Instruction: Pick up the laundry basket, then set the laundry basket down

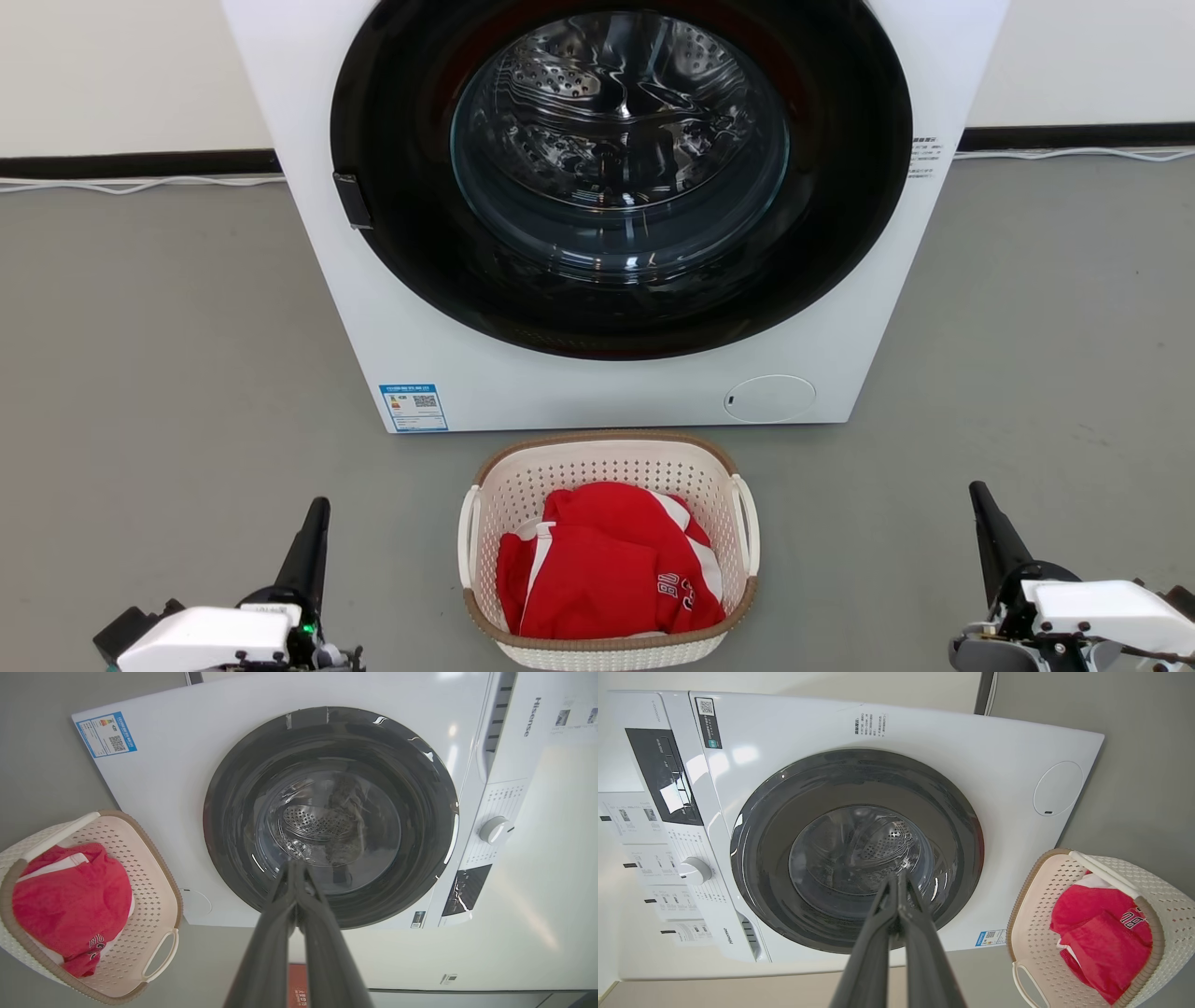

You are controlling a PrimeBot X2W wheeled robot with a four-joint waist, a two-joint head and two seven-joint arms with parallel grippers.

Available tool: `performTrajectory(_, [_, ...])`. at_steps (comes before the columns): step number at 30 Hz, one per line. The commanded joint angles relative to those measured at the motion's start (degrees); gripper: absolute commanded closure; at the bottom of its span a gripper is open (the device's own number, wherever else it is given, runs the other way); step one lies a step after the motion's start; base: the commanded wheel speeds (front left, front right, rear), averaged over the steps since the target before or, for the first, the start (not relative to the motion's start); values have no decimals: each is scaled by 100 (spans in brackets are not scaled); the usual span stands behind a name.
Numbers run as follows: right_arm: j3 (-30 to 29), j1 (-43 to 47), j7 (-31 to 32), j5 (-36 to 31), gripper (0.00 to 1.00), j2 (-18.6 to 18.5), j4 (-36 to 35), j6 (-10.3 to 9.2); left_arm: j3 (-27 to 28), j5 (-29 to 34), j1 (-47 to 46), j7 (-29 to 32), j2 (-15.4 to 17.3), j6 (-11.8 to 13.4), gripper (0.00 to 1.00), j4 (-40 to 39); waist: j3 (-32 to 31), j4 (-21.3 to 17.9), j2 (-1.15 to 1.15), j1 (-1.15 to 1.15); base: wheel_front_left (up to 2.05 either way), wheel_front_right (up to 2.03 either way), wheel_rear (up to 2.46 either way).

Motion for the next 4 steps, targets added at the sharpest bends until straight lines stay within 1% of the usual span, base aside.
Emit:
performTrajectory(1, [101,-322,72,192,100,-18,-220,40,132,-171,-337,54,60,-68,100,-197,1,2,0,0,0,0,0])
performTrajectory(4, [84,-332,123,393,100,-7,-250,41,134,-357,-358,104,59,-76,100,-217,4,6,0,0,0,0,0])
